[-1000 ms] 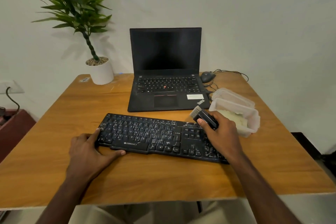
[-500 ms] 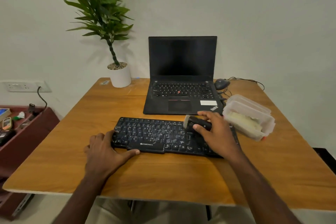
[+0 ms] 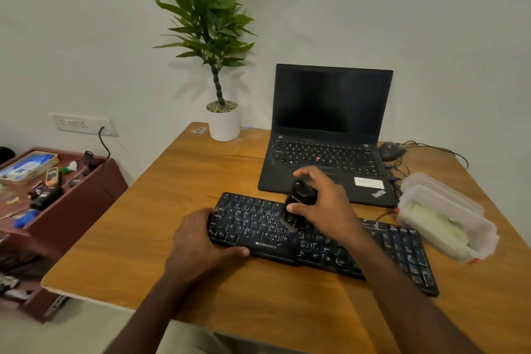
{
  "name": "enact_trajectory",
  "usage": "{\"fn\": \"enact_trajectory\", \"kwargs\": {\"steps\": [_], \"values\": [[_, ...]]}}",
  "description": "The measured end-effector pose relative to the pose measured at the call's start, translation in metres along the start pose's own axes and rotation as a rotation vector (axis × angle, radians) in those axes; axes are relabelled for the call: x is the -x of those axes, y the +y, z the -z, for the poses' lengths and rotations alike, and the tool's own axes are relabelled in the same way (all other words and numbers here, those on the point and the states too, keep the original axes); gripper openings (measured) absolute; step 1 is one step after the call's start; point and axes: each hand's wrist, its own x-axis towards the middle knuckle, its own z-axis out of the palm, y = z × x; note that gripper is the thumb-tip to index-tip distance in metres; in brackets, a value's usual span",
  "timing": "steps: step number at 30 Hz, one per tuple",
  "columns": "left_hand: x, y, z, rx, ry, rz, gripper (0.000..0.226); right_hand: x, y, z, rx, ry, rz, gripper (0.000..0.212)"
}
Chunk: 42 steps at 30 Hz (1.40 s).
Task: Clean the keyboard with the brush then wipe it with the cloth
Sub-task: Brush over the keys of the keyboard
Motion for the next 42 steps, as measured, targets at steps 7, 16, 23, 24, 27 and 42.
{"fn": "enact_trajectory", "kwargs": {"steps": [7, 16, 23, 24, 27, 42], "values": [[-0.016, -0.01, -0.003, -0.092, -0.104, -0.097, 0.135, -0.015, -0.015, -0.007, 0.138, -0.23, 0.07, 0.033], [-0.014, -0.011, -0.007, -0.124, -0.085, -0.083, 0.135, -0.075, -0.033, -0.081, 0.117, -0.188, 0.191, 0.027], [-0.015, -0.012, -0.008, -0.153, -0.081, -0.068, 0.133, -0.101, -0.045, -0.104, 0.05, -0.193, 0.195, 0.039], [-0.015, -0.012, -0.008, -0.153, -0.076, -0.069, 0.133, -0.103, -0.044, -0.104, 0.057, -0.215, 0.196, 0.04], [-0.015, -0.012, -0.008, -0.156, -0.08, -0.065, 0.134, -0.108, -0.042, -0.098, 0.171, -0.203, 0.179, 0.041], [-0.016, -0.012, -0.008, -0.162, -0.085, -0.061, 0.136, -0.108, -0.052, -0.108, 0.048, -0.251, 0.227, 0.037]]}}
